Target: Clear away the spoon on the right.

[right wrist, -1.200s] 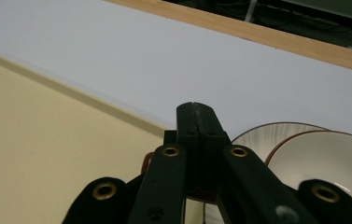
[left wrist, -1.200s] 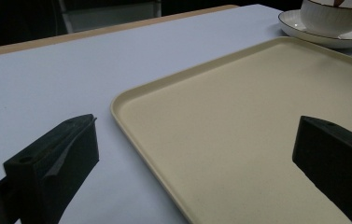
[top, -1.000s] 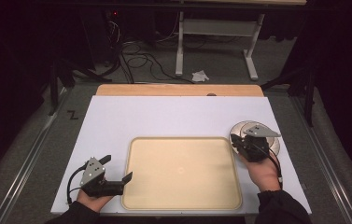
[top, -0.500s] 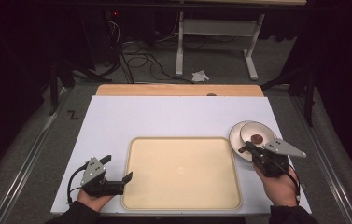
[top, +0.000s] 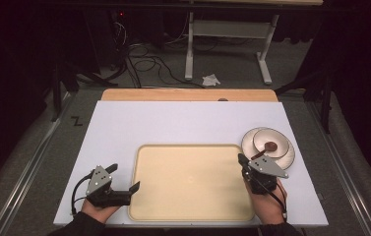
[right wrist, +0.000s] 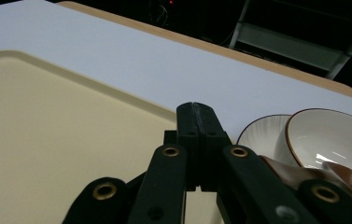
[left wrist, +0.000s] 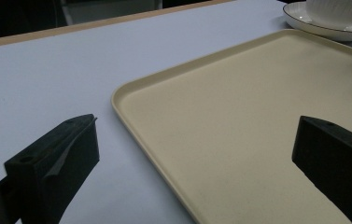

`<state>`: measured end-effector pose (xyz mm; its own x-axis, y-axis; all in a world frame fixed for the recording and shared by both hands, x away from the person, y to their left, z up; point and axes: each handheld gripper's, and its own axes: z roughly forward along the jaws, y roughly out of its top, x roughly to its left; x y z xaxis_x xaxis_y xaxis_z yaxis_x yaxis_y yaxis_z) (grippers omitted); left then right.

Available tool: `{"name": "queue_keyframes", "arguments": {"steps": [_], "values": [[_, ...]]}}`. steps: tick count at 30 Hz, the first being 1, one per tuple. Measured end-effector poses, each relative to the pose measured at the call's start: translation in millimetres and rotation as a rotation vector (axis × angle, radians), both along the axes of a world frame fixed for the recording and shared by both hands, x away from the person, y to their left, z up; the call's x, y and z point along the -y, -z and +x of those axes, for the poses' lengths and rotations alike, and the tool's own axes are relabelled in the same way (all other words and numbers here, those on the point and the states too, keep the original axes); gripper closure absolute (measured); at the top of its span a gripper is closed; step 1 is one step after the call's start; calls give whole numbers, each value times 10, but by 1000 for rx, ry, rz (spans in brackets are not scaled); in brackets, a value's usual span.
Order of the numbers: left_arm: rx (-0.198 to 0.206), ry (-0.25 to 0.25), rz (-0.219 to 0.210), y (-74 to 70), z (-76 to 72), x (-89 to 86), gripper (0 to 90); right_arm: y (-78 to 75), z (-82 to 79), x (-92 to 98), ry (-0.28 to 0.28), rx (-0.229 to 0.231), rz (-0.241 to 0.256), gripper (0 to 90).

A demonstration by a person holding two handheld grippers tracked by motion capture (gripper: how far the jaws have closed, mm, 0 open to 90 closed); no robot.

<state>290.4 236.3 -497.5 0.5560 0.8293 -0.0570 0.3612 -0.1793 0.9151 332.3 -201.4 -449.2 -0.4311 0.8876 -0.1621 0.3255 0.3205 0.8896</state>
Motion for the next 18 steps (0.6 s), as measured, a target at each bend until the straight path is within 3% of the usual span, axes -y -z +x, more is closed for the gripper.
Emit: {"name": "queue_keyframes", "arguments": {"steps": [7,18], "values": [[2,14,14,-3,-7,22,14,-8,-26,123,40,0,12,900],[7,13,10,-16,-11,16,14,-48,-331,480,92,19,17,900]]}}
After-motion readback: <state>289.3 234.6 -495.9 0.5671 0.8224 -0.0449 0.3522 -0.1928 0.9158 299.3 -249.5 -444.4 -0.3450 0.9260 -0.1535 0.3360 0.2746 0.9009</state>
